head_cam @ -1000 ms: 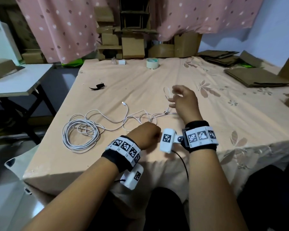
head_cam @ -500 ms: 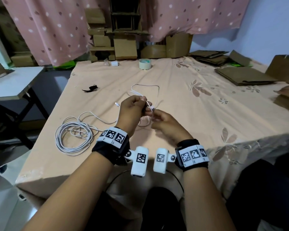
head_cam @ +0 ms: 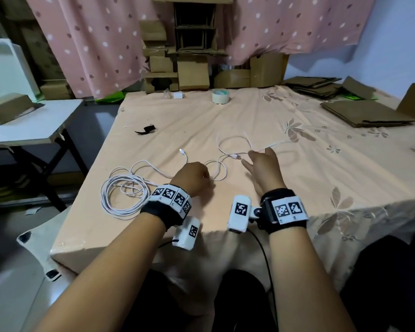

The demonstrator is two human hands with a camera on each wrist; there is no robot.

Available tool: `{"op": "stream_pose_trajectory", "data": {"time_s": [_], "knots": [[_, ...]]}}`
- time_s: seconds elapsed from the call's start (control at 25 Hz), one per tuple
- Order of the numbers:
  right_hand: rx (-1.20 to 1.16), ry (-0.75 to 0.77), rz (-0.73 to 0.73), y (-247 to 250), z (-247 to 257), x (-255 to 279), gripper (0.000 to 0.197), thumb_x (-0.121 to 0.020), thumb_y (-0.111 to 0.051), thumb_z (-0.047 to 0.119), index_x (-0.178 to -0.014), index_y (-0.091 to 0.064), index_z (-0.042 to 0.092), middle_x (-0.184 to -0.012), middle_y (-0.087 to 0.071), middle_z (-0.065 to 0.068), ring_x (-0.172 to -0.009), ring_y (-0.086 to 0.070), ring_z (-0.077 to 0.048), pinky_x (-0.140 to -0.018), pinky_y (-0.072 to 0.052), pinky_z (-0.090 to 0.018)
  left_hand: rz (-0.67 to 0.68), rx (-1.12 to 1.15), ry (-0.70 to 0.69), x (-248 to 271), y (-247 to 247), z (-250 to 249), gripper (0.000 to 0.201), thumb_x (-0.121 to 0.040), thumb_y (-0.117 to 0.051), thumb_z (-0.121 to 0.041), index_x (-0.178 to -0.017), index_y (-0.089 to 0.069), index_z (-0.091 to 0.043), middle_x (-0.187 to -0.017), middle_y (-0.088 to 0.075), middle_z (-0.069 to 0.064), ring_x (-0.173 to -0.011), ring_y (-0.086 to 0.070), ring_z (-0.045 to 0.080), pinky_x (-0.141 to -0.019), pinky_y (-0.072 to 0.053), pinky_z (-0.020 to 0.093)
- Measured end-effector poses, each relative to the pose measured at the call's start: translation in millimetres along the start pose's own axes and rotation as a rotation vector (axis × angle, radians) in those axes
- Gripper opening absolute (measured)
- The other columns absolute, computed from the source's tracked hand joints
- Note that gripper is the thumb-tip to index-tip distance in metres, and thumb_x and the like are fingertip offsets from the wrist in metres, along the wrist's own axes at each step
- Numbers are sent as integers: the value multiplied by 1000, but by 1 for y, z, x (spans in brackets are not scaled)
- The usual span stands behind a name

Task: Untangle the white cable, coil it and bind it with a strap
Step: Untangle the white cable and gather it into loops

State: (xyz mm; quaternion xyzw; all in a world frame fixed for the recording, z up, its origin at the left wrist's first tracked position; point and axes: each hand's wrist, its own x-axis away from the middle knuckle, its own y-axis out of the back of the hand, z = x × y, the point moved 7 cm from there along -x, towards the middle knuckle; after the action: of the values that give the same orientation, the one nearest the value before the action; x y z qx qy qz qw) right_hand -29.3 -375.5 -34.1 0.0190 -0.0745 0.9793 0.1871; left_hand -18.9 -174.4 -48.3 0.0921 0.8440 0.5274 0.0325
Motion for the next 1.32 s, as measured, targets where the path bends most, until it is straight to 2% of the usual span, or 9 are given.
{"op": "stream_pose_trajectory", "data": {"time_s": [0.16,0.32,0.52,0.68,0.84,1.0,1.08,1.2,1.32], "knots": [[336,-189,-67,11,-34,8,17,-88,-53,21,-89,-57,4,-75,-62,-14,-57,-65,-30,-65,-61,-43,-53,34,51,4,16,6,14,-82,-56,-15,-84,-70,-13,-88,-69,8,-87,-64,29,-68,-48,30],[583,-235,232,-20,-36,29,58,-99,-48,48,-60,-59,7,-41,-47,-3,-40,-42,-20,-48,-31,-24,63,38,-48,12,14,-2,17,-85,-57,-12,-87,-74,-14,-90,-72,4,-88,-65,22,-75,-51,30],[575,-241,271,-53,-46,24,19,-86,-63,19,-74,-60,5,-55,-52,-11,-36,-38,-16,-42,-25,-17,120,107,-189,20,6,-19,11,-87,-64,-15,-89,-75,-13,-90,-71,2,-83,-61,18,-76,-47,27],[167,-140,232,-55,-30,24,26,-101,-56,16,-78,-63,6,-54,-47,-4,-30,-33,-9,-36,-21,-13,123,-64,-161,17,2,-7,37,-92,-65,-45,-73,-63,-13,-74,-64,4,-77,-58,24,-72,-46,35],[-429,17,-33,-23,15,4,25,-106,-49,15,-88,-61,4,-51,-51,-2,-38,-47,-13,-39,-38,-19,3,28,-134,21,11,-5,41,-95,-61,-44,-64,-48,-20,-67,-53,-5,-73,-52,22,-67,-42,35],[-761,-52,-175,2,3,-15,24,-105,-51,18,-120,-55,1,-94,-66,-17,-74,-70,-27,-76,-61,-39,-230,116,-214,28,31,-10,31,-99,-57,-30,-78,-60,-7,-74,-58,4,-78,-55,29,-67,-41,37],[-502,-209,-89,-10,-16,-9,27,-103,-54,33,-108,-57,7,-93,-61,-9,-66,-63,-22,-61,-56,-33,-258,199,-206,25,30,-8,32,-99,-57,-26,-77,-60,-3,-75,-64,9,-74,-60,32,-68,-48,40],[-43,-318,259,-49,-30,19,46,-94,-57,60,-75,-56,17,-60,-48,1,-39,-30,-10,-40,-18,-17,-302,255,-232,26,31,-15,38,-98,-59,-23,-63,-51,-11,-70,-64,16,-65,-62,35,-67,-52,46],[-6,-84,414,-75,-16,31,32,-103,-55,29,-77,-61,11,-54,-40,-2,-35,-22,-7,-41,-14,-15,-316,226,-266,34,35,-24,48,-102,-55,-29,-56,-41,-25,-59,-57,10,-58,-57,26,-60,-43,40]]}}
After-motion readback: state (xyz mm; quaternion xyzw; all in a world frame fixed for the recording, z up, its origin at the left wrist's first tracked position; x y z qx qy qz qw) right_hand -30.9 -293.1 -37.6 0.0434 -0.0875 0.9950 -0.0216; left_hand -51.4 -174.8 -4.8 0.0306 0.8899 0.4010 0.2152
